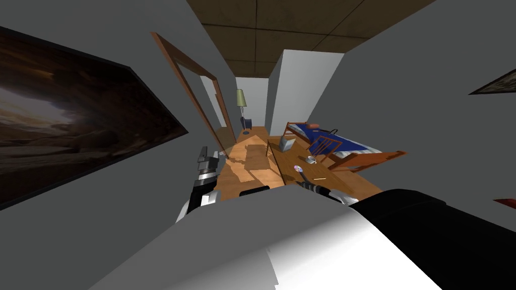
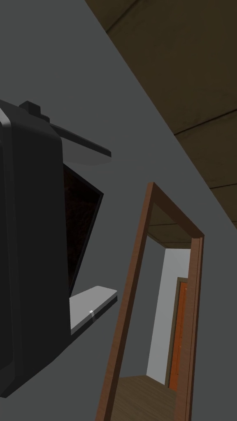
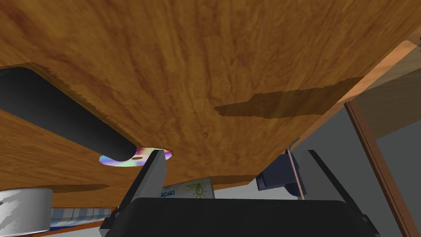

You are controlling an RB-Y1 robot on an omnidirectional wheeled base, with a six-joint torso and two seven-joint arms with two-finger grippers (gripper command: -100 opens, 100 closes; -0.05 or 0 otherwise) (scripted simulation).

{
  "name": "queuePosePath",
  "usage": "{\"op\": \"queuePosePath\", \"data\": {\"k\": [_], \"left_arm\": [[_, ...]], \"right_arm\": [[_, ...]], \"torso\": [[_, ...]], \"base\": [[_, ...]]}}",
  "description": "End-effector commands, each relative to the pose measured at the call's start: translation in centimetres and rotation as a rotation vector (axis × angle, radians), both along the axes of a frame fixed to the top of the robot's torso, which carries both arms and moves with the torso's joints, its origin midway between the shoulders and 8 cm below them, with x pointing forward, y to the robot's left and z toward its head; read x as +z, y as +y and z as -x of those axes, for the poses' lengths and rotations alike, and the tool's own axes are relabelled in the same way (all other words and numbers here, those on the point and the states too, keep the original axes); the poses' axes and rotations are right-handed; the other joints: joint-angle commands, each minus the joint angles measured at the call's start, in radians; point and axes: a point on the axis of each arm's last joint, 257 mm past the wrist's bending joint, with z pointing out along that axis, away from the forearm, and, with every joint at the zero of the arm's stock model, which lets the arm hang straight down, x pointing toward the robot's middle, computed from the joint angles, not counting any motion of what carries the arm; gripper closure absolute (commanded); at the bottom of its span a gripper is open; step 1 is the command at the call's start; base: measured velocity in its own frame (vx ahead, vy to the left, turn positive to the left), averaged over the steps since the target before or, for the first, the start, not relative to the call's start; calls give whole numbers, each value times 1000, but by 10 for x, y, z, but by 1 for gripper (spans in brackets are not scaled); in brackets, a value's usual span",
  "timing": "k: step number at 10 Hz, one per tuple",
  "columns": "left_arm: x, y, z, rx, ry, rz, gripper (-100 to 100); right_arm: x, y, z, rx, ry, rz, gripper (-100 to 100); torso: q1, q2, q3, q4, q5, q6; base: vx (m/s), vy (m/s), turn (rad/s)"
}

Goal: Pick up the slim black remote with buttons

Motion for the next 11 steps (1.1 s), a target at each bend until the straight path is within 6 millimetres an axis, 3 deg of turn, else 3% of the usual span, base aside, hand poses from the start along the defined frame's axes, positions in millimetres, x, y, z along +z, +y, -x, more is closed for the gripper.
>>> {"op": "queuePosePath", "data": {"k": [1,2,4,8,9,11], "left_arm": [[0,0,0,0,0,0,0],[0,0,0,0,0,0,0],[0,0,0,0,0,0,0],[0,0,0,0,0,0,0],[0,0,0,0,0,0,0],[0,0,0,0,0,0,0]], "right_arm": [[-5,-18,18,-21,49,29,-100],[-9,-28,35,-15,88,47,-100],[-10,-34,42,-28,102,56,-100],[-22,-70,123,-40,276,117,-100],[-22,-74,128,-49,285,122,-100],[-26,-80,164,-56,359,133,-100]], "torso": [[0,0,0,0,0,0],[0,1,0,0,0,0],[0,2,1,0,0,0],[-3,-2,-1,0,-1,0],[-4,-4,-2,-1,-1,0],[-1,2,1,0,-1,0]], "base": [[127,-11,58],[136,-20,74],[74,-19,14],[155,-53,81],[135,-56,29],[101,-45,56]]}}
